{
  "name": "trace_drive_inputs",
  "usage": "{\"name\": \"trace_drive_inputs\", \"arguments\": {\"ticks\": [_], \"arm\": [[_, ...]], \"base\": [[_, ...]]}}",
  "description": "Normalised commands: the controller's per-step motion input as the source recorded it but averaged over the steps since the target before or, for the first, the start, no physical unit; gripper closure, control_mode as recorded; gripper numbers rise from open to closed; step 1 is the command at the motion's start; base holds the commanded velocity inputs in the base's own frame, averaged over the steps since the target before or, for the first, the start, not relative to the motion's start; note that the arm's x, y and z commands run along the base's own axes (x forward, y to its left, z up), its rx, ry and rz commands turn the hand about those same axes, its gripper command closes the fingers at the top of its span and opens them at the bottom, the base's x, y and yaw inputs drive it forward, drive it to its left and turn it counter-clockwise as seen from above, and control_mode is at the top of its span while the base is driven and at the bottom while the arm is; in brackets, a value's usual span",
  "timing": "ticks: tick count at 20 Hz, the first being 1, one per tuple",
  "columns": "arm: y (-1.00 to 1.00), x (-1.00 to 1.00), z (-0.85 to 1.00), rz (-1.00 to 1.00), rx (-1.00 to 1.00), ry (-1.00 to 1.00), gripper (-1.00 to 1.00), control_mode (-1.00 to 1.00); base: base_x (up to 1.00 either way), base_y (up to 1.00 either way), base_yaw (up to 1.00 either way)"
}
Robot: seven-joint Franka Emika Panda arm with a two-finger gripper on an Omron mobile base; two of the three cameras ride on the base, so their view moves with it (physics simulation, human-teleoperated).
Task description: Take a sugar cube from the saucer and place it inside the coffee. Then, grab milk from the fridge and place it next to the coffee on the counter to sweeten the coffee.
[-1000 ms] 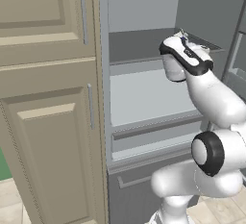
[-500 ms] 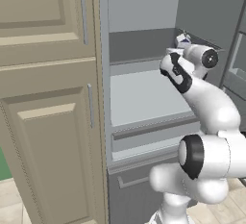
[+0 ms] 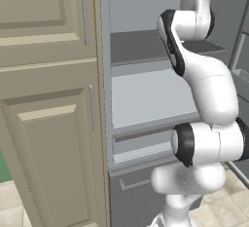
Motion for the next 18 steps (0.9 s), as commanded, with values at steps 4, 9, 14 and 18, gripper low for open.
{"name": "trace_drive_inputs", "arguments": {"ticks": [4, 9, 14, 18], "arm": [[0.00, -1.00, -0.04, 0.18, 0.12, 0.04, 1.00, -1.00], [0.00, -1.00, -0.21, 0.17, 0.09, -0.04, 1.00, -1.00], [0.03, -1.00, -0.48, 0.13, 0.02, -0.13, 1.00, -1.00], [0.30, -1.00, -0.81, 0.09, 0.00, -0.03, 1.00, -1.00]], "base": [[0.00, 0.00, 0.00], [0.00, 0.00, 0.00], [0.00, 0.00, 0.00], [0.00, 0.00, 0.00]]}}
